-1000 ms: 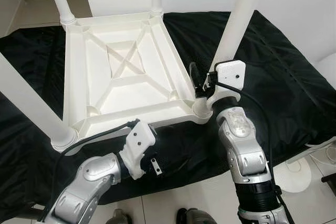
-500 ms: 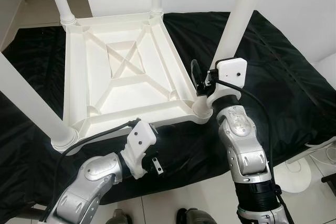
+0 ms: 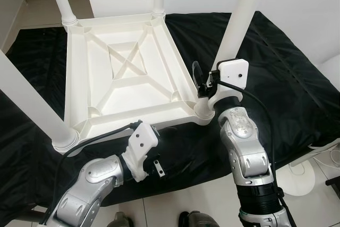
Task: Building children table
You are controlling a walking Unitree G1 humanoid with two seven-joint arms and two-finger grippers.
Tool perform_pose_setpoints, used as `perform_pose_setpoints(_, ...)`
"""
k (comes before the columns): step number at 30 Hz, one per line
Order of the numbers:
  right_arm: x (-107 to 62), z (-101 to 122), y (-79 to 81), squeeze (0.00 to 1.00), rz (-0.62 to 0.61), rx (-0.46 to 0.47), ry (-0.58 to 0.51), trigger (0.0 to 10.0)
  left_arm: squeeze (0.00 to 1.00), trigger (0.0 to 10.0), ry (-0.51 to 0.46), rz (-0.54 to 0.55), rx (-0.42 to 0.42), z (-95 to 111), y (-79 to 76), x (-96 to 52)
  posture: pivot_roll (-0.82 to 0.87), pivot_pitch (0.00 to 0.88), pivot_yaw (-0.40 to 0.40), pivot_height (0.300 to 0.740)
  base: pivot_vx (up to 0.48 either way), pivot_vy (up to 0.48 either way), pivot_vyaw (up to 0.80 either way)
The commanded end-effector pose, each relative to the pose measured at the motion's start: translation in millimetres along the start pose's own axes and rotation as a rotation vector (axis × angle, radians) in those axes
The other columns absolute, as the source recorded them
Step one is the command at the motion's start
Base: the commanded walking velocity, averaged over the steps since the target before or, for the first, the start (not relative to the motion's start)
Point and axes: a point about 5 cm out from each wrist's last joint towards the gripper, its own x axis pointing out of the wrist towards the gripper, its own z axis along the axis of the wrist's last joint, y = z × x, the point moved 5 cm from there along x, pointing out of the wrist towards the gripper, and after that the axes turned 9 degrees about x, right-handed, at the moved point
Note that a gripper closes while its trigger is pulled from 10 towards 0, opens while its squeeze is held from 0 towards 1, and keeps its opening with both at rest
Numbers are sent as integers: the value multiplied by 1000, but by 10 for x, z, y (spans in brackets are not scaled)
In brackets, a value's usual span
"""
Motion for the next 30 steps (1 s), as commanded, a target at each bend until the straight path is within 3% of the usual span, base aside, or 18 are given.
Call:
perform_pose_setpoints(1,-19,-85,-59,0,-30,77,40,10000,0,10000,-1,-13,-13,4,-18,7,-58,85,-15,740,0,0,0)
perform_pose_setpoints(7,-18,-89,-74,0,-41,103,43,10000,0,10000,-2,-13,-13,5,-17,7,-58,85,-15,740,0,0,0)
perform_pose_setpoints(8,-10,-85,-104,0,-57,160,48,10000,0,10000,-3,-13,-13,10,-17,7,-56,86,-14,740,0,0,0)
perform_pose_setpoints(9,-4,-74,-111,0,-55,191,47,2118,0,10000,-3,-14,-14,13,-15,8,-56,86,-14,740,0,0,0)
perform_pose_setpoints(12,1,-66,-112,0,-51,209,46,2118,0,10000,-4,-14,-14,15,-13,8,-56,86,-14,740,0,0,0)
perform_pose_setpoints(13,3,-59,-98,0,-43,211,44,10000,0,10000,-4,-14,-14,17,-11,7,-55,86,-11,740,0,0,0)
perform_pose_setpoints(30,10,-71,-79,0,-35,243,59,10000,0,10000,-12,-13,-17,44,-1,17,-54,85,-9,740,0,0,0)
